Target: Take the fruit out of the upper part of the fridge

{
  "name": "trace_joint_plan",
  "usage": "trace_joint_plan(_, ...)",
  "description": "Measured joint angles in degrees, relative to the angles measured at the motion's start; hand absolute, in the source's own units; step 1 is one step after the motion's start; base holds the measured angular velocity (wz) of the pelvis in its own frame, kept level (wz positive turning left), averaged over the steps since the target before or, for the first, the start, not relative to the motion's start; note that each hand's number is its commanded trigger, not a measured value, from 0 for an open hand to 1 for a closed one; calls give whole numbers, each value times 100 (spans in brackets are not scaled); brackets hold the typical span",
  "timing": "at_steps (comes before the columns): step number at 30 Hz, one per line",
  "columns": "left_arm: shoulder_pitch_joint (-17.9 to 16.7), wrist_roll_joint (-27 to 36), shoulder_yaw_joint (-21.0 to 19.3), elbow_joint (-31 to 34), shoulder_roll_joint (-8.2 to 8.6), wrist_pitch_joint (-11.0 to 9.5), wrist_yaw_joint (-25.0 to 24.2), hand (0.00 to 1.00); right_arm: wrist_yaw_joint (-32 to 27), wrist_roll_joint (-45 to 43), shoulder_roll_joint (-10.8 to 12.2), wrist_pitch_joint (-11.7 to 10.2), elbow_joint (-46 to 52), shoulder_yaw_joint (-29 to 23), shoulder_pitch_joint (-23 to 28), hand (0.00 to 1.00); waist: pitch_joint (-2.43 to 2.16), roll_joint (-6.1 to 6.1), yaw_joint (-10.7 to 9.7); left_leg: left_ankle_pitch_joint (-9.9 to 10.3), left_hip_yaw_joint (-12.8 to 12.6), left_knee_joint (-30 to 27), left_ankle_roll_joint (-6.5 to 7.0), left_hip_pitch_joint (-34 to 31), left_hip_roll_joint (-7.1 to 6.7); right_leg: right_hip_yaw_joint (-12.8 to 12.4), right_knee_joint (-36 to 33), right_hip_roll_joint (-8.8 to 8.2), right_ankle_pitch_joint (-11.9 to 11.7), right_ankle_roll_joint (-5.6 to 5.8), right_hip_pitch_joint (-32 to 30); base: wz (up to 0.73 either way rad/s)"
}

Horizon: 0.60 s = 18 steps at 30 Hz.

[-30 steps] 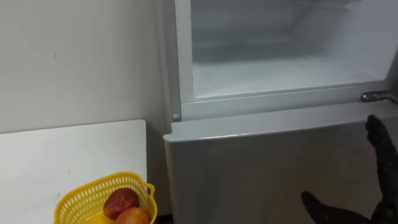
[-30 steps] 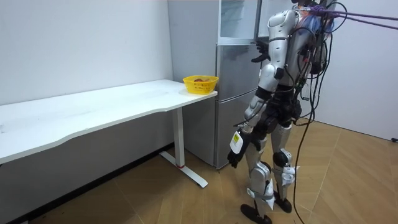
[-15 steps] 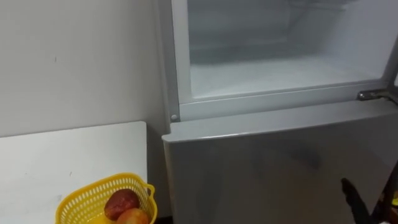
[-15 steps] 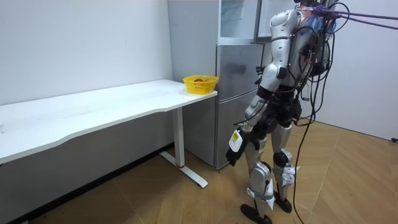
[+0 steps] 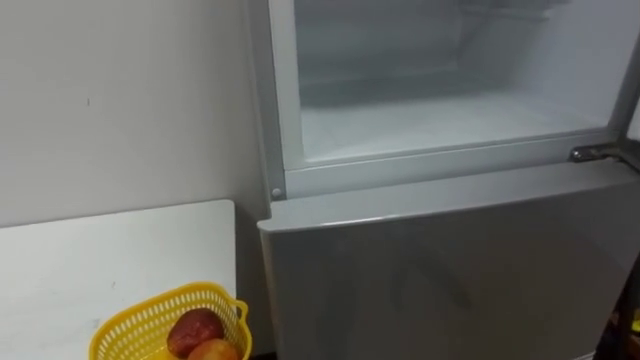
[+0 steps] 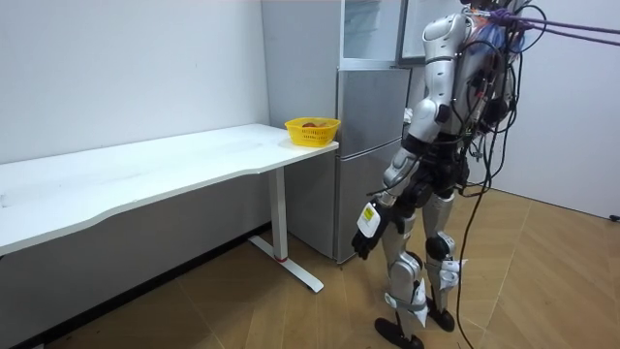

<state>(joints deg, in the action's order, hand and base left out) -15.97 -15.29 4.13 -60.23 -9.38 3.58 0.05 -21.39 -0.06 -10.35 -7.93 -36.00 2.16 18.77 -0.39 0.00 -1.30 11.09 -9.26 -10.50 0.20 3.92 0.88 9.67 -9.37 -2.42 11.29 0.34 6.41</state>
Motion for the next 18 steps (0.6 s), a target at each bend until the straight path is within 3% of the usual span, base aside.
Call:
trace_joint_plan(4, -84, -63, -41, -43, 17, 115, 26, 0, 273, 873, 64, 226, -1345, -15, -91, 0, 10, 27, 17, 22, 3, 0, 1, 85, -4, 12, 60, -10, 32, 10, 89, 3)
trace_joint_plan(10, -94, -118, -413, -41, 154, 373, -85, 0, 878, 980, 215, 612, -2320, -18, -353, 0, 25, 20, 19, 35, 4, -25, 2, 59, 20, 5, 63, -4, 32, 9, 79, 0)
trace_joint_plan(18, -7, -311, -618, -59, 211, 492, -186, 0, 1244, 507, 202, 710, -2924, -51, -738, 0, 33, -21, 80, 56, 22, -32, -4, 58, -3, 62, 73, 0, 40, 6, 85, 1)
